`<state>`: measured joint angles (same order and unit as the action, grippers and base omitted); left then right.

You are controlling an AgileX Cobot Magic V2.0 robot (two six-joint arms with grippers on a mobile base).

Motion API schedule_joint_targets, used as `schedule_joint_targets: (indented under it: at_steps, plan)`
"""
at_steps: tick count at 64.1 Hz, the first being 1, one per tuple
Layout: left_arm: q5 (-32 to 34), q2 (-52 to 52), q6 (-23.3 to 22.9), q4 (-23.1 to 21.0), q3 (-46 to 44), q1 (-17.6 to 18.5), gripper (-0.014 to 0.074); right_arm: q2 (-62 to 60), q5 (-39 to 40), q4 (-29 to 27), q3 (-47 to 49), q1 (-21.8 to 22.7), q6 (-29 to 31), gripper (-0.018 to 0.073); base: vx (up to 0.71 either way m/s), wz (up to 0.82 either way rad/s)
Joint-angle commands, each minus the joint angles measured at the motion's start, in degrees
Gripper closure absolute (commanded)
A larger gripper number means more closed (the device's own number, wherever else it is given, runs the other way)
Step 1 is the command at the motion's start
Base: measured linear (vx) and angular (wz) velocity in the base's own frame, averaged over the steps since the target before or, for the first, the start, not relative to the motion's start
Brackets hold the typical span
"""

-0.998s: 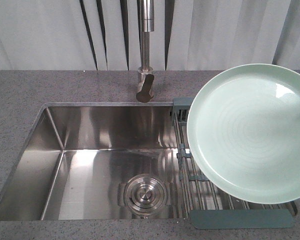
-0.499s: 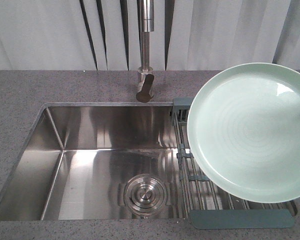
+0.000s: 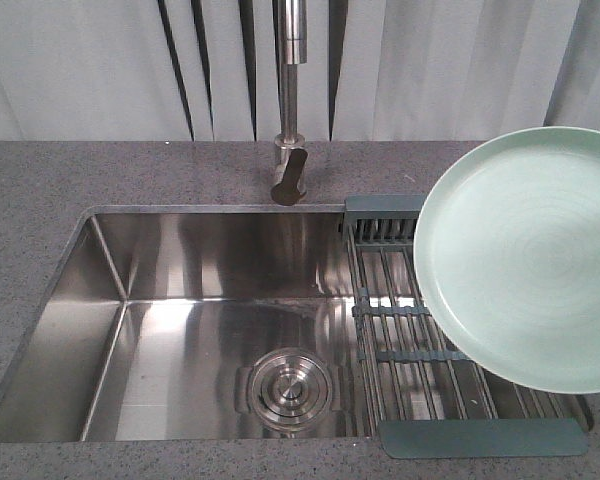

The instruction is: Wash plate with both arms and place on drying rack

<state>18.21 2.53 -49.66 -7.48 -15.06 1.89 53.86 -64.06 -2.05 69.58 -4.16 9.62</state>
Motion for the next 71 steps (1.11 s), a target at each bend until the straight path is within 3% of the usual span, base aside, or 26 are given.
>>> schedule_joint_targets:
  at_steps: [1,19,35,47,54,60,65,71]
  plan:
    - [-1.0,6.3,-0.6,6.8,-7.0,0.4,0.0594,-0.6,4.1,1.1,1.7,0.4,-0.5,0.0566,0.00,0.00]
    - [-2.5,28.1,-1.3,19.2,-18.7,1.1,0.0594,-4.3,4.2,2.1,1.7,0.4,-0.5,0.0566,0.00,0.00]
    - [-2.4,51.4,-1.6,29.8,-30.2,6.6,0.0594,-5.3,3.0,3.4,1.7,0.4,-0.5,0.0566,0.00,0.00]
    - [-2.1,64.0,-2.4,35.7,-37.8,7.9,0.0594,-5.3,2.7,3.4,1.7,0.4,-0.6,0.0566,0.00,0.00]
    - [-0.9,69.8,-11.5,42.0,-41.0,7.9,0.0594,-5.3,2.3,3.4,1.7,0.4,-0.8,0.0566,0.00,0.00]
    - [5.1,74.3,-22.7,52.0,-42.4,7.9,0.0594,-5.3,2.0,3.4,1.7,0.4,-0.8,0.0566,0.00,0.00]
    - [13.9,79.2,-36.1,63.3,-44.3,7.7,0.0594,-5.3,1.9,3.4,1.7,0.4,-0.8,0.0566,0.00,0.00]
    - [20.5,85.3,-45.8,72.9,-48.3,7.7,0.0593,-5.3,1.9,3.3,1.7,0.4,-0.8,0.0566,0.00,0.00]
